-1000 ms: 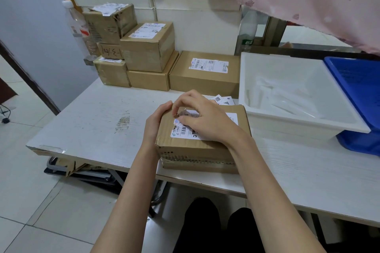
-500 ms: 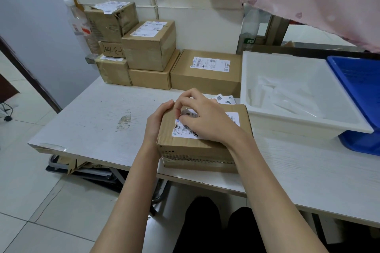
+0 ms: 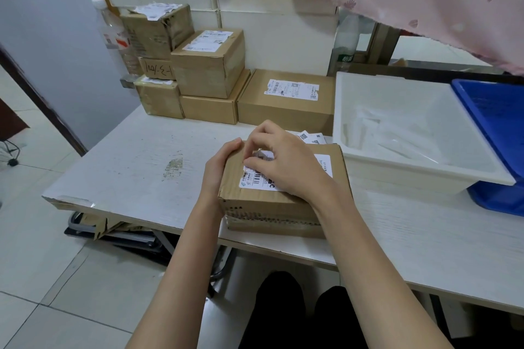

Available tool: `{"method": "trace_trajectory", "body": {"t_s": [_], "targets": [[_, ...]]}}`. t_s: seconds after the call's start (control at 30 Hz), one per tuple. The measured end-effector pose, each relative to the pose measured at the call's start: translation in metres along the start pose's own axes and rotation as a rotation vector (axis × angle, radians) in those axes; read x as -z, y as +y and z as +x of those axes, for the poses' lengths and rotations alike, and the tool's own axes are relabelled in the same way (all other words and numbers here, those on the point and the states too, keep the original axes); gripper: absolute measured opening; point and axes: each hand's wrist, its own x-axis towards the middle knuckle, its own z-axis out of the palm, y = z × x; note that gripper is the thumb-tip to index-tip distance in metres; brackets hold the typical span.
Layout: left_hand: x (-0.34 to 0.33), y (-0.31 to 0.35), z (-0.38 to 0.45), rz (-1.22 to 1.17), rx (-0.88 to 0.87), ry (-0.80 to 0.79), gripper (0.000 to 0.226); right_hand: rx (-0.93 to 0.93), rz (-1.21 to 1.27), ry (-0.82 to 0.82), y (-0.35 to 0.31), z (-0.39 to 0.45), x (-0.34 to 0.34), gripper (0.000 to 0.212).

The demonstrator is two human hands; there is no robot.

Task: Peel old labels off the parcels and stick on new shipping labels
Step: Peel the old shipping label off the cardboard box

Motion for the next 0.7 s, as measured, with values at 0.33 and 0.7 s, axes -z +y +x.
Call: {"method": "trace_trajectory", "body": {"t_s": [0.33, 0.7], "targets": [[0.007, -0.003, 0.005, 0.024, 0.011, 0.002, 0.021, 0.104, -0.195, -0.018, 0.003, 0.0, -0.006, 0.009], [0.009, -0.005, 0.007, 0.043, 0.003, -0.003, 0.025, 0.007, 0.109, -0.009, 0.002, -0.001, 0.0, 0.006]]}}
